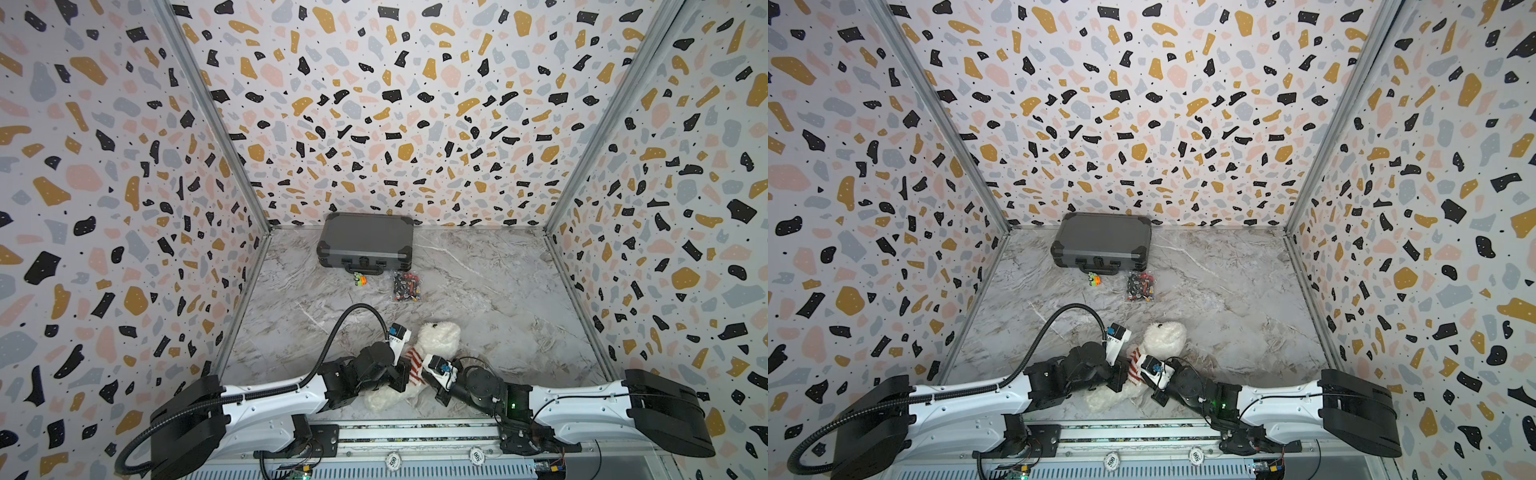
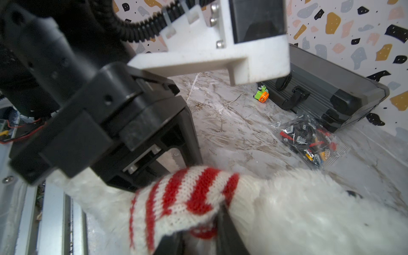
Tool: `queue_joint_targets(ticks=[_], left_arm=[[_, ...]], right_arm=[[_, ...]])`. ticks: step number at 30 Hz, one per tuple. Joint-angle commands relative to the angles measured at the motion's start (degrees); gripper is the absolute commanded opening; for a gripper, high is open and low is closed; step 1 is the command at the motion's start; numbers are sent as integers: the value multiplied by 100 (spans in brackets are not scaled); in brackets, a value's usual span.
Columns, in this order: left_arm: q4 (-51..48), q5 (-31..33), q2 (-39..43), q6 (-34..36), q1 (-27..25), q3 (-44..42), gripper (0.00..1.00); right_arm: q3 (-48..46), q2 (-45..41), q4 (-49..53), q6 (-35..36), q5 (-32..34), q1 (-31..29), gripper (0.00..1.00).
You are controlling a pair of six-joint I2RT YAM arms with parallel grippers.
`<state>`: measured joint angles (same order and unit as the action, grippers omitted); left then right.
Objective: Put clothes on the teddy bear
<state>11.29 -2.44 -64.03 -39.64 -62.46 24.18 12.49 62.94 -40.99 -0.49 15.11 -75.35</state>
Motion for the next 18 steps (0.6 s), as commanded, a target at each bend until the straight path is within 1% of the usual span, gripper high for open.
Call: queue_joint_targets(ticks=[1,4,6,9,12,15,18], left_arm=[[650,-728,32,100,-252,168,0],[676,-567,210,-8,-241,34,0],[633,-408,372,-48,-208,-51,0],[547,-220,621,-188,-27,-202,0],[502,-219,797,-310,257,-356,0],[398,-296,893,-323,520,-457,0],[384,-397,979,-188,598,-461,0]], right_arm=[[410,-119,-550,40,-195,-67,11],[404,-229,-325,13,-163,-65,3],[403,-329,-150,-66,-158,-60,0],[403,-550,179,-183,-207,-60,0],[404,-844,525,-277,-430,-63,0],[427,-1127,836,-387,-795,-59,0],[474,-1264,1064,-442,-1177,-63,0]])
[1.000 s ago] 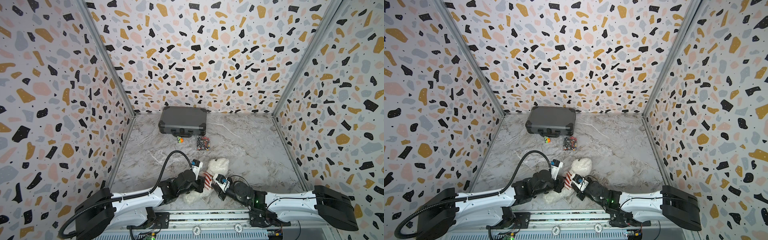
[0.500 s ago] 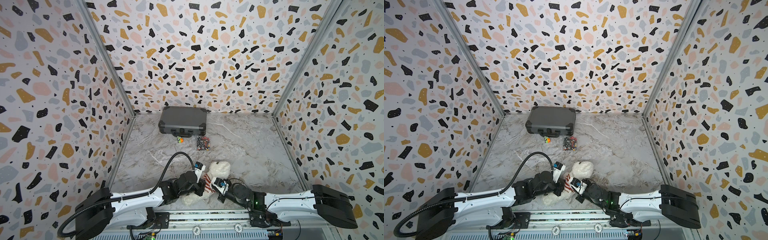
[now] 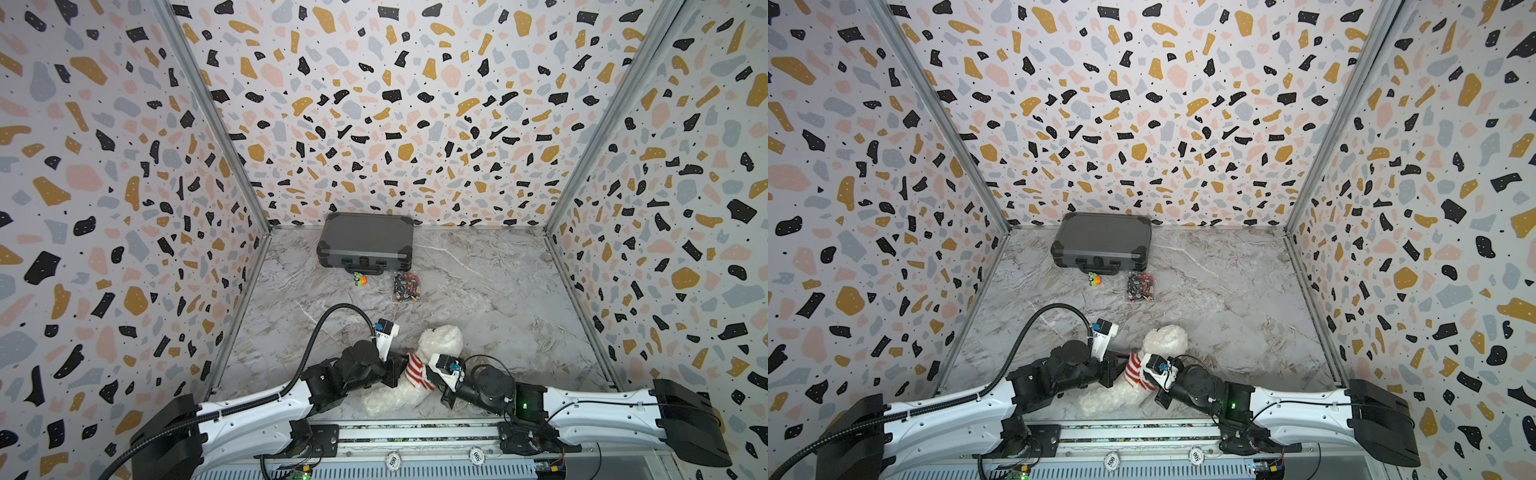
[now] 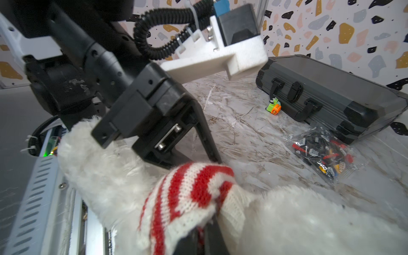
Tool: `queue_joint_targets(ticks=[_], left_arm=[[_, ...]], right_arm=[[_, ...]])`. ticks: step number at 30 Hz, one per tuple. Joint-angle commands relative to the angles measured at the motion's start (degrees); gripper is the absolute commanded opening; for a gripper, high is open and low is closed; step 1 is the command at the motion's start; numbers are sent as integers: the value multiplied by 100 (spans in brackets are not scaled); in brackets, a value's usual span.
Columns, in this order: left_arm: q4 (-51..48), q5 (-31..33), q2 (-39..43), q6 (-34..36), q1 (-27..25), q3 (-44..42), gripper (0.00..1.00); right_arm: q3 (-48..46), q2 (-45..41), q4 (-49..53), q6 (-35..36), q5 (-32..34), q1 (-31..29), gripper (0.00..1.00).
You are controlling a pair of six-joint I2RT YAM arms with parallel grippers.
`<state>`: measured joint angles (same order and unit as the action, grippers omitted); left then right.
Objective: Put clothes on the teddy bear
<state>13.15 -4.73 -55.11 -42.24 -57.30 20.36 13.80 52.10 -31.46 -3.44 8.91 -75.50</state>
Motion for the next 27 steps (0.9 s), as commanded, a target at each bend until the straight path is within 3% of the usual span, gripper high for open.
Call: queue_joint_targets(ticks=[1,12,18,22,27], left_arm=[[239,-277,79,142,76,-61,0],[29,-927,-406,955,-385,366,0],[637,-982,-346,704,-387,157,0],[952,-990,-322,533,-387,27,0],[986,-945,-294,424,-379,-56,0]], right_arm=[[342,-176,110,-189,-575,-43,0],[952,1118,-196,-640,258,124,1],[978,1193,-23,-594,189,238,28],[717,1009,-132,-123,114,124,38],[573,808,212,394,58,41,37]])
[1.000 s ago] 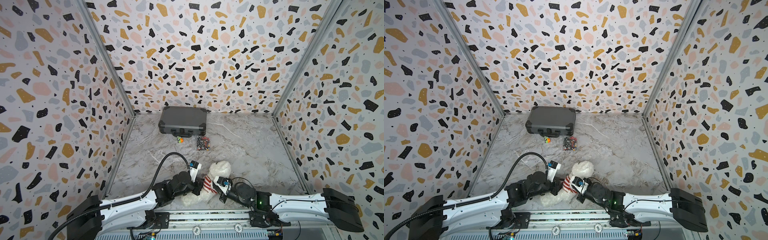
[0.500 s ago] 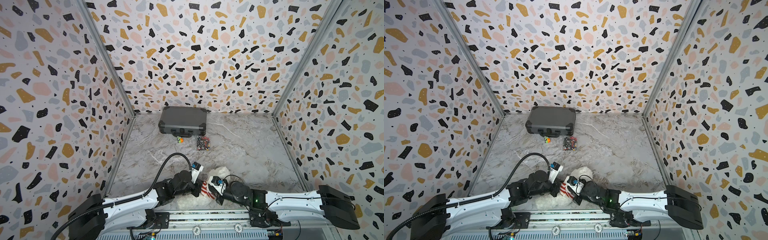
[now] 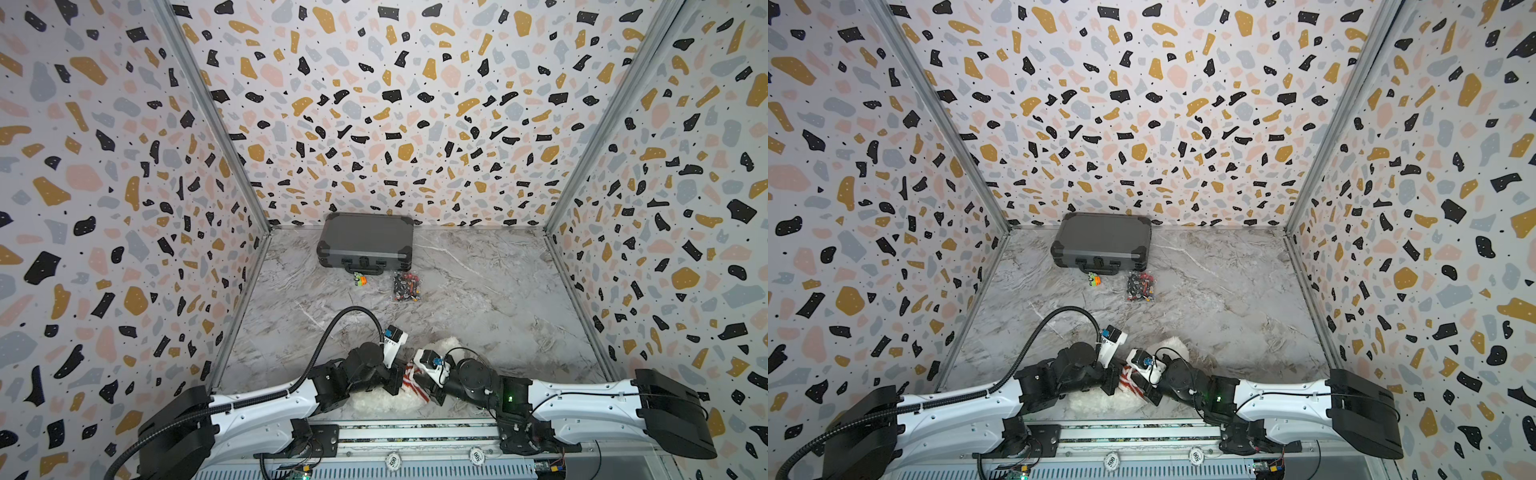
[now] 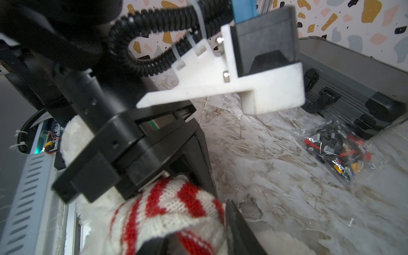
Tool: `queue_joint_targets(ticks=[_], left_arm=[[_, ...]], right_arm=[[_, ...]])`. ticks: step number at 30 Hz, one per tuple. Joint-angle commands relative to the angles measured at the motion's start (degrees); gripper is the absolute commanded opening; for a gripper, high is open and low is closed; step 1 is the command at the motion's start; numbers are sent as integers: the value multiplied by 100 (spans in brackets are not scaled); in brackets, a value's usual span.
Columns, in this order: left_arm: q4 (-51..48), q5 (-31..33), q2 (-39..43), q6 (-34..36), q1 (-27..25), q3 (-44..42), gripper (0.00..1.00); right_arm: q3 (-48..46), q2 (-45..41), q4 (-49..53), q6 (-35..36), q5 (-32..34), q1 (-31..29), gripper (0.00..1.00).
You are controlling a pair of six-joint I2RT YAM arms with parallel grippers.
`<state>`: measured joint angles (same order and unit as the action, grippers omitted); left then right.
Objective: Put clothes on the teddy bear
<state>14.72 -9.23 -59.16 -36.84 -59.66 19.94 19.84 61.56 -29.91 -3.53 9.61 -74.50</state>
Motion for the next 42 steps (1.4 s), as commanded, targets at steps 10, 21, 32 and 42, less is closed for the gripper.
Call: queue_joint_targets(ticks=[10,21,32,42], left_arm=[[965,-649,118,-145,-134,-56,0],[985,-199,465,-627,506,-372,0],[453,463,557,-529,1141,-528,0],[-1628,1491,1436,-50,874,616,46]], right_arm=[[205,146,534,856,101,-108,38],[418,239,859,788,-463,-91,1],[793,-355,1700,-265,-2083,858,0],[1244,385,2086,-1988,-331,1617,0]])
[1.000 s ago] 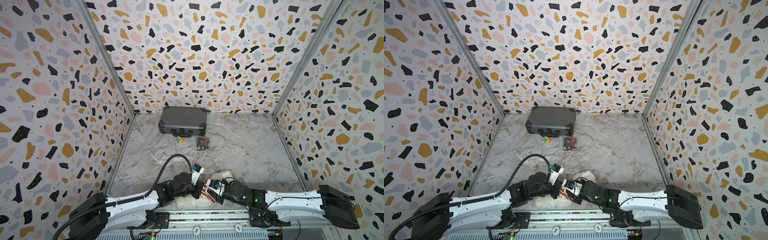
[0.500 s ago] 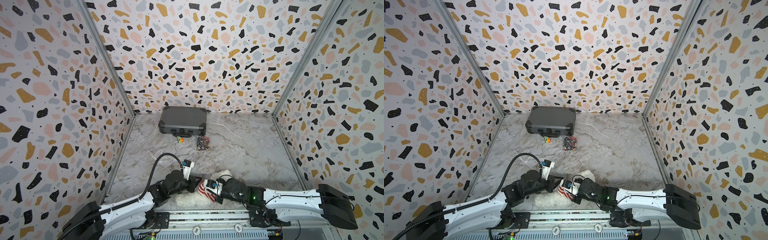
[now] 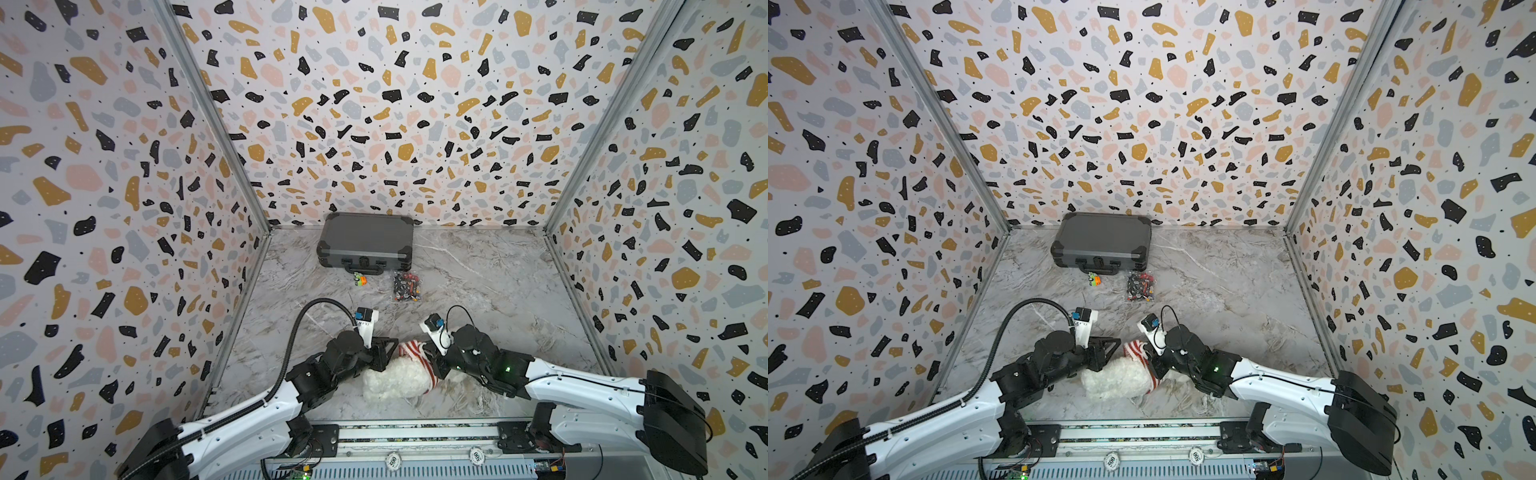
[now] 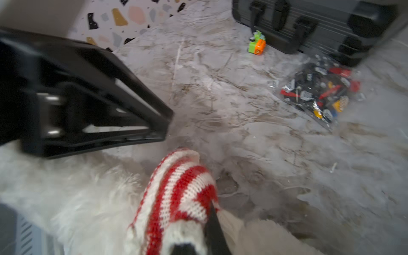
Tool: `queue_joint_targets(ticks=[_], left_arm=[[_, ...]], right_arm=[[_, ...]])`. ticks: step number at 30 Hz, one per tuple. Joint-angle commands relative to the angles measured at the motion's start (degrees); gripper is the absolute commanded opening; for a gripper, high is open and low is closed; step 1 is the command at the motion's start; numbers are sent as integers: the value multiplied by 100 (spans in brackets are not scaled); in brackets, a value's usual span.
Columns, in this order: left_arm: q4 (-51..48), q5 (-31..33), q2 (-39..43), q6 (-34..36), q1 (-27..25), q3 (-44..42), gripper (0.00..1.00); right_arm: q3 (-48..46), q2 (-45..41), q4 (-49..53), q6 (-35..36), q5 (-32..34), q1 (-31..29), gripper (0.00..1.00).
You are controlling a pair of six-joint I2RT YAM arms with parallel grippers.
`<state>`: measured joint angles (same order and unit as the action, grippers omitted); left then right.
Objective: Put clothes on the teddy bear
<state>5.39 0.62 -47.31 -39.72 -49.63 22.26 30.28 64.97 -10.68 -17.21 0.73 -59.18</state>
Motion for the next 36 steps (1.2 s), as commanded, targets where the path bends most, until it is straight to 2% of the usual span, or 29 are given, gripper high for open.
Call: queue_joint_targets(ticks=[1,3,6,8,12,23,25,28,32,36], left_arm=[[-866,627,295,257,-202,508,51],[-1099,866,312,269,-429,758,63],[-1058,1176,104,244,-887,1025,66],[-809,1227,-192,182,-1137,1117,66],[-137,1155,-887,35,-1347,1105,55],[482,1401,-1995,-118,-1359,1219,54],[498,1488,-2019,-145,-1358,1202,50],[542,1544,-2002,-165,-1357,1152,38],[595,1568,-1956,-176,-1357,1049,18],[558,1619,-1825,-189,-1348,936,0]], right_arm=[[231,75,143,-635,572,134,0],[308,110,164,-654,668,203,0],[371,40,160,-683,709,286,0],[389,-9,144,-726,691,300,0],[400,-134,159,-838,555,300,0],[290,-171,-51,-1013,-170,265,0],[286,-198,-57,-988,-382,253,0],[228,-234,-114,-947,-827,266,0],[211,-254,-27,-829,-1377,262,0],[189,-454,166,-651,-1578,311,0]])
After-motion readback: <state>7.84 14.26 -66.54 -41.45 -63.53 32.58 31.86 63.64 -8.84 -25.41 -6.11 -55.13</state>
